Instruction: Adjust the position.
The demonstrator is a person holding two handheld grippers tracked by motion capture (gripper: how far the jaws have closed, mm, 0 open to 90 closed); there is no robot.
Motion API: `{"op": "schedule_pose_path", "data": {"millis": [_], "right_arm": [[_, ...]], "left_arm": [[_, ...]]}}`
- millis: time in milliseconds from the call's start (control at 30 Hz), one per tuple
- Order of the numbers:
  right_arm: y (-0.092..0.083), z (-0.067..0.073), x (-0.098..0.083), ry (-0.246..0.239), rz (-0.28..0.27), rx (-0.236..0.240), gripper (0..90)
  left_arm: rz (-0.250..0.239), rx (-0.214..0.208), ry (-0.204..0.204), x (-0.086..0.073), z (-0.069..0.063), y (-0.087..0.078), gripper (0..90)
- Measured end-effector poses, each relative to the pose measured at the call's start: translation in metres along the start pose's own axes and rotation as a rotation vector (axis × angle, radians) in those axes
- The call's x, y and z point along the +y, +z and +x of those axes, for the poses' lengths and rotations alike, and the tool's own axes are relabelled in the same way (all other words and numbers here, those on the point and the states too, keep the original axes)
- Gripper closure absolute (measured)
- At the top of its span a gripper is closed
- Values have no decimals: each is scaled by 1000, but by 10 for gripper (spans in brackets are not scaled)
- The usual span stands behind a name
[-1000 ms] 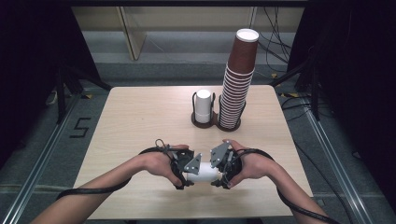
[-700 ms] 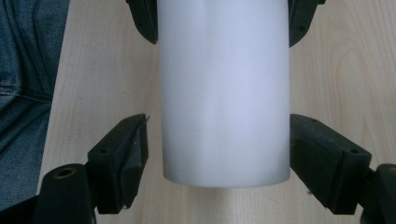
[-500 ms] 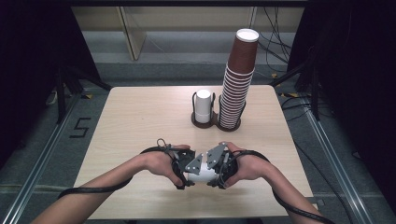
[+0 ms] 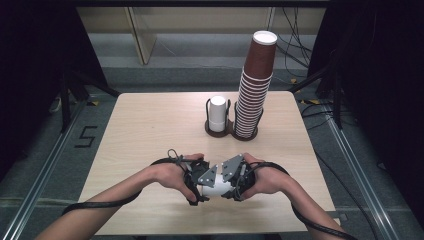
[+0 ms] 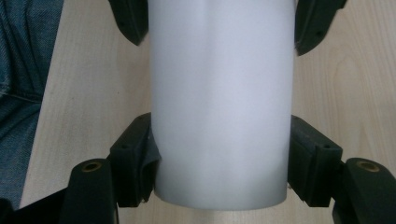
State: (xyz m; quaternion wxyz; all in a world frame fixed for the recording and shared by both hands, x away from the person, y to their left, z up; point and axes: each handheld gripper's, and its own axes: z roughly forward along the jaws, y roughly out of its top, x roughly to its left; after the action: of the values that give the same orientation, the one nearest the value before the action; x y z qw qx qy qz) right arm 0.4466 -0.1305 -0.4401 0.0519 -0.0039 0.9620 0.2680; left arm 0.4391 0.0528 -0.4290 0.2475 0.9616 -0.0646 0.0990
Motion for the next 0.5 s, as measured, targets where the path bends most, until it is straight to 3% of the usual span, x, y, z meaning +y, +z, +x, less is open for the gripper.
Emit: {"op": "schedule_pose_path", "data": {"millis": [33, 200, 300, 333, 367, 433, 500], "right_arm": [[-1, -2, 0, -38, -2, -5, 344], [-4, -2, -9, -32, -31, -24, 344], [-7, -2, -16, -29, -58, -44, 344], [-7, -2, -18, -38, -94, -85, 344], [-8, 0, -21, 4, -87, -61, 344], [-9, 0, -24, 4, -103, -77, 343], [-9, 2, -30, 40, -138, -90, 342]], "left_arm": [[-7, 5, -5, -1, 0, 0, 133], [-38, 15, -42, -8, -1, -2, 33], [-52, 23, -58, -11, -2, -5, 24], [-62, 34, -29, -12, 1, -6, 25], [-81, 46, -36, -16, 2, -8, 25], [-93, 35, -47, -18, 2, -8, 25], [-117, 31, -75, -22, 3, -9, 34]]}}
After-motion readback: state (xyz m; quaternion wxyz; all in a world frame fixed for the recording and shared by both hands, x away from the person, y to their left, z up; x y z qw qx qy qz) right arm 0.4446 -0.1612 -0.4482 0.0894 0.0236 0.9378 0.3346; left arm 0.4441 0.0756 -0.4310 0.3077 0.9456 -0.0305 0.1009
